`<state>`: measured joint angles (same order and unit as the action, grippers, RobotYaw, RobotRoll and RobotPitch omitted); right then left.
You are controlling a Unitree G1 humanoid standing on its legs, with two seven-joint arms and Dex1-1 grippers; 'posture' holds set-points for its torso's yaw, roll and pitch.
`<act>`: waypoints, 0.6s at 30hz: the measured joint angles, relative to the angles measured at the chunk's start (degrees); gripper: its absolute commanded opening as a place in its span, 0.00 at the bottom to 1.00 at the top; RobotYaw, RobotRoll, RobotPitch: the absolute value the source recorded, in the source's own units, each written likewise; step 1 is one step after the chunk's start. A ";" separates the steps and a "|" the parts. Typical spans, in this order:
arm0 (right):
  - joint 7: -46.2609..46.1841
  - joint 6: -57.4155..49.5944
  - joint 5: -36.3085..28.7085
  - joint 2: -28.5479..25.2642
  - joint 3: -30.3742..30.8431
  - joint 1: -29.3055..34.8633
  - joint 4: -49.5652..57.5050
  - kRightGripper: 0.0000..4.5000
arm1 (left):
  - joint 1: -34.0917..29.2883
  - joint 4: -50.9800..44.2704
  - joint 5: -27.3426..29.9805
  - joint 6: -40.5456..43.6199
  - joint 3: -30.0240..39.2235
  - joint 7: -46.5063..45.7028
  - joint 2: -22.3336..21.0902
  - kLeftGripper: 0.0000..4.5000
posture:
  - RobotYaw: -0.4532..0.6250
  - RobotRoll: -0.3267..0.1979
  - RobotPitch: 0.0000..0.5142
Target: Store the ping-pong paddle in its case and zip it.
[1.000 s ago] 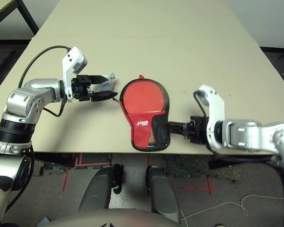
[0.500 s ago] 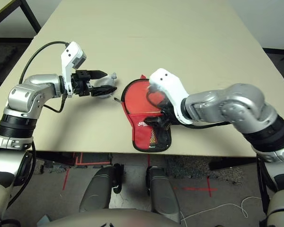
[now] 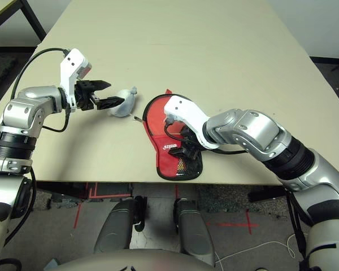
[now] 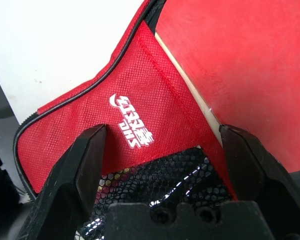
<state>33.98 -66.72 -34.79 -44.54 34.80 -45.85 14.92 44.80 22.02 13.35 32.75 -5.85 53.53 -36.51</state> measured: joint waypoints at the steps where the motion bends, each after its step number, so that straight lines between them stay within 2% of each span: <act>1: 0.85 0.29 1.18 0.37 0.10 0.00 -0.47 0.99 | 0.15 1.01 -0.28 -0.22 -0.18 0.06 0.05 1.00 | 0.49 0.62 0.28; 6: 3.84 1.43 5.92 2.34 0.11 -0.06 -2.70 0.99 | 1.58 5.62 -2.56 -2.58 -1.31 0.07 1.29 1.00 | 0.49 0.62 0.27; 12: 5.94 1.80 9.71 4.04 -0.37 -0.04 -4.38 0.99 | 2.18 12.46 -4.75 -5.89 -2.43 0.08 5.55 1.00 | 0.49 0.62 0.27; 18: 7.82 1.26 11.90 5.32 -1.24 0.07 -5.23 0.99 | 7.51 22.53 -8.11 -11.37 -2.71 -1.42 9.39 1.00 | 0.49 0.62 0.27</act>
<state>41.81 -65.45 -22.90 -39.22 33.57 -45.78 9.69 52.31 44.55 5.24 21.37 -8.56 52.11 -27.13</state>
